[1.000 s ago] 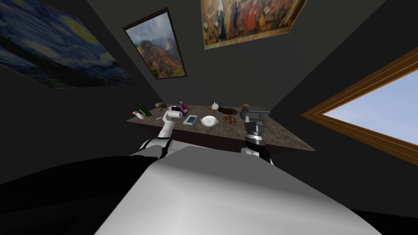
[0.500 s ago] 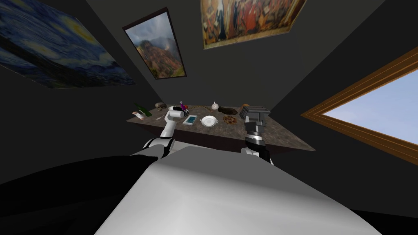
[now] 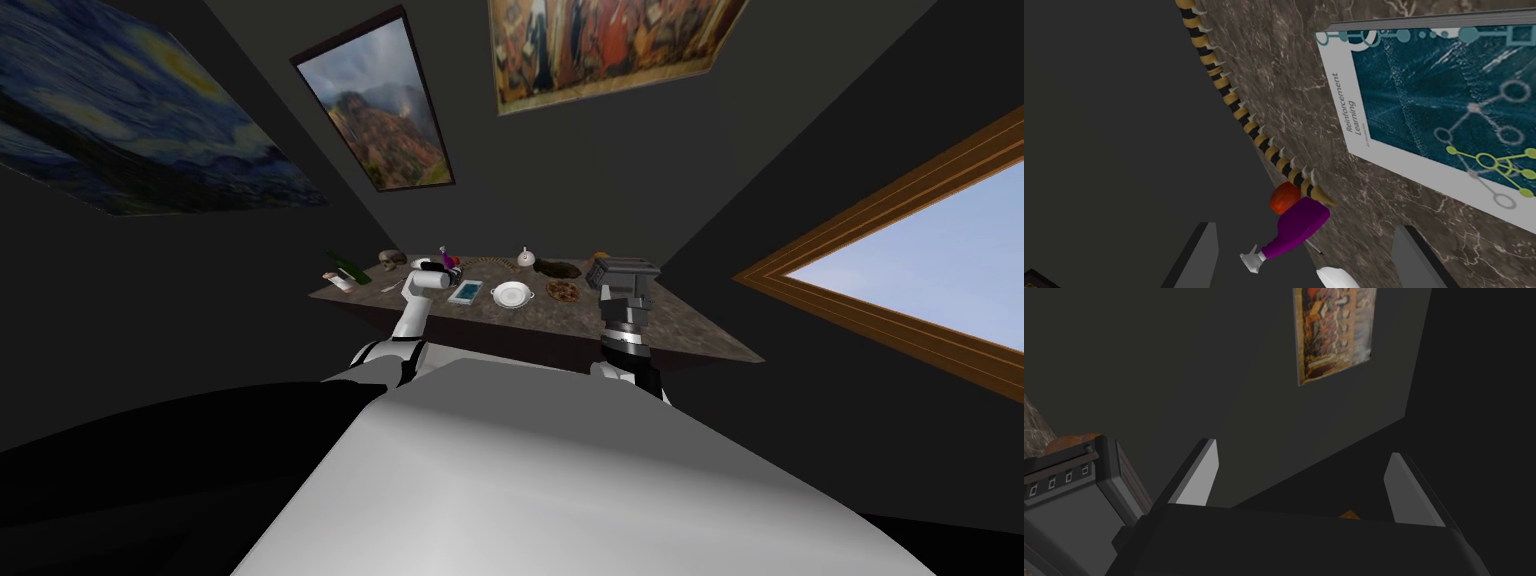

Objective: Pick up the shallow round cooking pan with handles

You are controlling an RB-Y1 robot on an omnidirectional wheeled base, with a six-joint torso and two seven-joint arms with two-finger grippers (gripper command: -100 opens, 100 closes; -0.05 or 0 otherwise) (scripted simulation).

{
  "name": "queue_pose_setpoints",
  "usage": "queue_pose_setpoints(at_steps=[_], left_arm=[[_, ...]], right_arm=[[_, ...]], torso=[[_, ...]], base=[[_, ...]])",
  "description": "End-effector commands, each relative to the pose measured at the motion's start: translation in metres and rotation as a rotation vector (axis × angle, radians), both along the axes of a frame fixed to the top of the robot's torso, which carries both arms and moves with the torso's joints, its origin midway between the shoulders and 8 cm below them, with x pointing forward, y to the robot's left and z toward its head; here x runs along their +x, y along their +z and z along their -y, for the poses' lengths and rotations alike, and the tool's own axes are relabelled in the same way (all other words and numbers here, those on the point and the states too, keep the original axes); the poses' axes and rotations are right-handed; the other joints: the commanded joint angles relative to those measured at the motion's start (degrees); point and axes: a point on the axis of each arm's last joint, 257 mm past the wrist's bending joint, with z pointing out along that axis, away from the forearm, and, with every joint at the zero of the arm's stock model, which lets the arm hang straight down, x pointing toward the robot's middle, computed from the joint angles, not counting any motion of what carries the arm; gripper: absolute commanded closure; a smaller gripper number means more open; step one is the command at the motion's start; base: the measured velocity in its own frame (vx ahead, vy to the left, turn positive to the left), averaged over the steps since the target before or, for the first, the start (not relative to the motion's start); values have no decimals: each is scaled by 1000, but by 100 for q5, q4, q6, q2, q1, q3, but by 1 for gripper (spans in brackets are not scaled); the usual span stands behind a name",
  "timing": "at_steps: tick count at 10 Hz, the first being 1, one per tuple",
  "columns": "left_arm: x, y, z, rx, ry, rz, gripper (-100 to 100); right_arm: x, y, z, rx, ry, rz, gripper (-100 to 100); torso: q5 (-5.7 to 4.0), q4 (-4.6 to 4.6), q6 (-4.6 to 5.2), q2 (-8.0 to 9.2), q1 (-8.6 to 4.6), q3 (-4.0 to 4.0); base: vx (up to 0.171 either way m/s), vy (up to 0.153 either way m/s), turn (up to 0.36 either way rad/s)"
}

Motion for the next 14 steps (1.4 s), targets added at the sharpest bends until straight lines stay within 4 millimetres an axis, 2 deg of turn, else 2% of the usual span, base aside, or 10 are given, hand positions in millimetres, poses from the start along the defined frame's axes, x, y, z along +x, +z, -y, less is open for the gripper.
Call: queue_pose_setpoints(at_steps=[1, 3, 5, 7, 8, 10, 11, 14], left_arm=[[3, 11, 0, -43, 14, 55, -100], [5, 20, 3, -98, 25, 107, -100], [5, 17, 13, -159, 23, 127, -100], [2, -7, 34, -230, 8, 93, -100], [0, -32, 52, -267, -7, 42, -100], [-4, -68, 78, -301, -33, -40, -100], [-4, -68, 78, -301, -33, -40, -100], [-9, -100, 103, -321, -63, -118, -100]], right_arm=[[0, 0, 0, 0, 0, 0, 0], [0, 0, 0, 0, 0, 0, 0], [0, 0, 0, 0, 0, 0, 0], [0, 0, 0, 0, 0, 0, 0], [0, 0, 0, 0, 0, 0, 0], [0, 0, 0, 0, 0, 0, 0], [0, 0, 0, 0, 0, 0, 0], [0, 0, 0, 0, 0, 0, 0]], torso=[[0, 0, 0, 0, 0, 0], [-2, 7, 0, 25, -6, 15], [-4, 7, 1, 22, -14, 14], [-5, 5, 2, 18, -24, 12], [-7, 5, 2, 16, -28, 11], [-7, -3, 2, -26, -26, -12], [-7, -11, 2, -61, -26, -32], [-2, -16, 2, -82, -4, -45]], base=[[-180, -12, -38], [-193, -27, -39], [-177, -28, -49], [-173, -66, -68], [-122, -63, -79], [13, -62, -58], [68, -34, -13], [70, -13, -36]])
